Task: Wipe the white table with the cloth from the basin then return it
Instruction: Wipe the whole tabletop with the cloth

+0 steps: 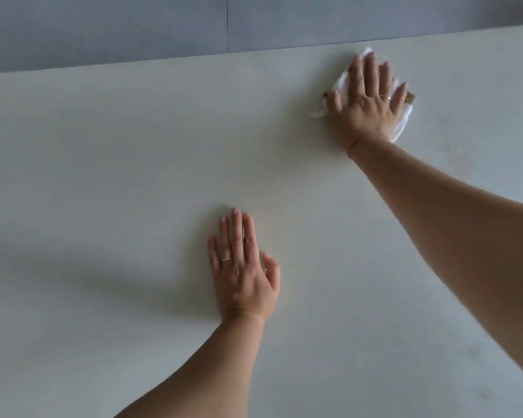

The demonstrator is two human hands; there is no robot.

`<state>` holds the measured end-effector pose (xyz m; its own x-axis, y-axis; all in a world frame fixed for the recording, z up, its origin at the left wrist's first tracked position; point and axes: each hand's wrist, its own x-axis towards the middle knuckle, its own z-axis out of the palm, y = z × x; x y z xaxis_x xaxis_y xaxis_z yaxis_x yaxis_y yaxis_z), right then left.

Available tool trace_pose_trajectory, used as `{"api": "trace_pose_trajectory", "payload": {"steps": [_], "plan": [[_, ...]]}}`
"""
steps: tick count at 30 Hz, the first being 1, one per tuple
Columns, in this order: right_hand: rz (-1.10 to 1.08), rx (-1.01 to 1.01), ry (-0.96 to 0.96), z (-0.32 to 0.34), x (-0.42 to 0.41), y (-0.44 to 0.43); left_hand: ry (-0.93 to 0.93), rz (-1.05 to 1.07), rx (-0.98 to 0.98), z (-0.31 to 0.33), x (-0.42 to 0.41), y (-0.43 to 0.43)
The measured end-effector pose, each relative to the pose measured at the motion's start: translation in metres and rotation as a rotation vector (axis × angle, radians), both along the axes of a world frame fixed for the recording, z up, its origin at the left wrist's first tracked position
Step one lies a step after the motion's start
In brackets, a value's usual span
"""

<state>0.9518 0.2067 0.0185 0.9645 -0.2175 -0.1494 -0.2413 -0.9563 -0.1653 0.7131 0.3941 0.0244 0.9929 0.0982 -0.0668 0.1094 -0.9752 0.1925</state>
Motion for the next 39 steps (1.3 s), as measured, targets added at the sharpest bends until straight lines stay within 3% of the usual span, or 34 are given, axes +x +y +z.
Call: {"api": "trace_pose_trajectory", "payload": {"steps": [3, 6, 10, 12, 14, 18, 21, 24, 30, 34, 39], "plan": [[-0.157, 0.055, 0.012, 0.002, 0.006, 0.049, 0.019, 0.004, 0.0, 0.002, 0.0, 0.0], [0.226, 0.036, 0.022, 0.004, -0.003, 0.089, 0.031, 0.005, 0.003, 0.003, 0.0, -0.001], [0.561, -0.029, 0.02, 0.008, 0.019, 0.05, 0.042, -0.003, 0.008, 0.001, 0.0, 0.0], [0.44, -0.017, 0.002, 0.005, 0.037, 0.014, 0.033, -0.005, 0.009, 0.0, 0.0, 0.001], [0.183, 0.007, 0.005, 0.003, 0.05, -0.012, 0.033, -0.008, 0.009, 0.0, 0.001, 0.002], [-0.07, 0.016, 0.002, 0.007, 0.038, 0.022, 0.056, -0.012, 0.016, 0.001, 0.0, 0.001], [0.269, 0.021, 0.003, 0.004, 0.001, 0.056, 0.05, 0.003, 0.015, 0.002, 0.001, 0.001], [0.545, -0.003, 0.021, 0.008, 0.003, 0.026, 0.049, 0.001, 0.016, 0.003, 0.002, 0.0], [0.102, -0.008, 0.011, 0.005, 0.035, -0.08, 0.014, -0.01, 0.024, -0.002, 0.001, 0.001], [-0.176, 0.029, 0.029, 0.008, 0.036, -0.038, 0.015, -0.014, 0.035, -0.002, 0.001, 0.0], [0.344, 0.037, 0.026, 0.006, 0.006, 0.002, -0.005, -0.014, 0.057, -0.002, 0.002, -0.001]]}}
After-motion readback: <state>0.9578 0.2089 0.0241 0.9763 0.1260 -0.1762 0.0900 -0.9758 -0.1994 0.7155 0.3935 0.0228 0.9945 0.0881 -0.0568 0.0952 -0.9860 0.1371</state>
